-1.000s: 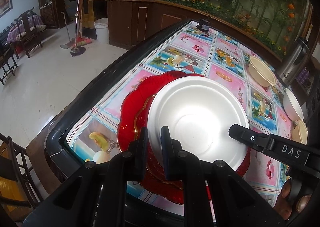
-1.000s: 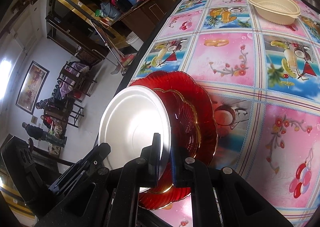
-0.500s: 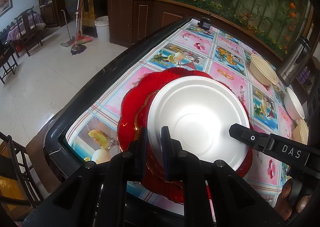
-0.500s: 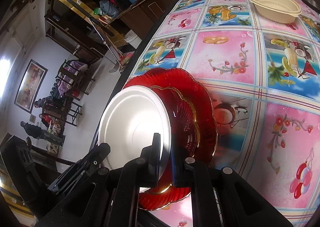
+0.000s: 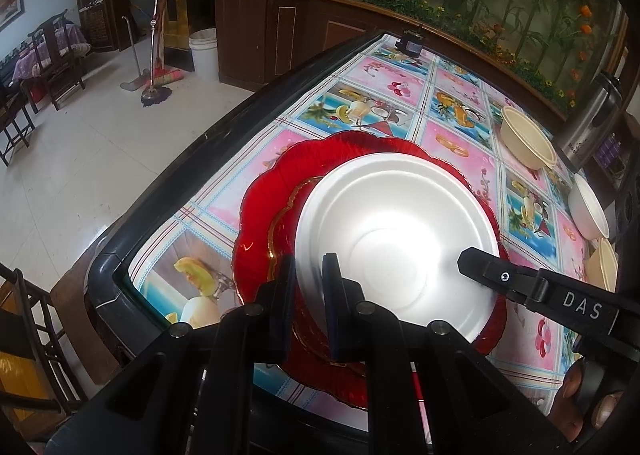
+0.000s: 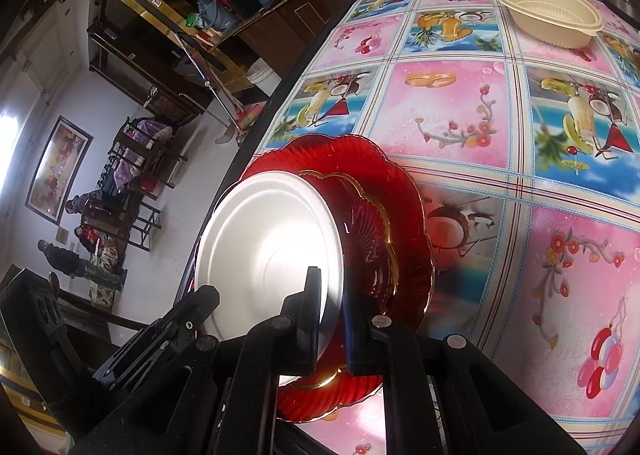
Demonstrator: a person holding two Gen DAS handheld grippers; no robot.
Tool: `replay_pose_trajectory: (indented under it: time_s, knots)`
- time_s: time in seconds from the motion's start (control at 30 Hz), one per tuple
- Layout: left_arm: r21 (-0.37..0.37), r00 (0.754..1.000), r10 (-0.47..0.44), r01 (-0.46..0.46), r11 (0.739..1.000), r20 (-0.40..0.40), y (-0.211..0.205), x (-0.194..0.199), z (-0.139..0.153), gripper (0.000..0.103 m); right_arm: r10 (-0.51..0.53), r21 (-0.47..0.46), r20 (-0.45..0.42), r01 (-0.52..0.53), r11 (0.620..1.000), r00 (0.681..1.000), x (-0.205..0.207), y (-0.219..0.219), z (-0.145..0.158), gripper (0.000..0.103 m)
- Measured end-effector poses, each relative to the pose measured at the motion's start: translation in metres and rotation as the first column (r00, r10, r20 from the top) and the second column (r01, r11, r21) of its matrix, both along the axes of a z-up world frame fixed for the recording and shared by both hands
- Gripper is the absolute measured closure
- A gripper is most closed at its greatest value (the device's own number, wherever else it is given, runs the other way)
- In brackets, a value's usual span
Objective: Organize plates and bowls
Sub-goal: 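Lower the white plate onto the red plates and open both grippers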
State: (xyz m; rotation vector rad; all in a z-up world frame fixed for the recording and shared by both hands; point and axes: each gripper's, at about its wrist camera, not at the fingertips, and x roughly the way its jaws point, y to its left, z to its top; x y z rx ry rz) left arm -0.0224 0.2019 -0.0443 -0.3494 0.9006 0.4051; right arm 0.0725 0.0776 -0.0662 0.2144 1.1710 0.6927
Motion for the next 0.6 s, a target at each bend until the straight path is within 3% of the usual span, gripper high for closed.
replay_pose_trajectory:
  time_s: [0.47, 0.6]
  knots:
    - [-0.022, 0.999, 0.030, -0.031, 0.999, -0.011, 0.0040, 0.0013, -0.0023, 0.092, -0.020, -0.004, 0.005, 0.020, 1.000, 1.000, 0.0017, -0.0053, 0.0007, 0.090]
    - [-0.035, 0.999, 0.049, -0.049, 0.998, -0.005, 0.0065, 0.0000, -0.0004, 0.080, -0.029, 0.004, 0.002, 0.029, 1.000, 1.000, 0.0028, -0.0089, 0.0017, 0.086]
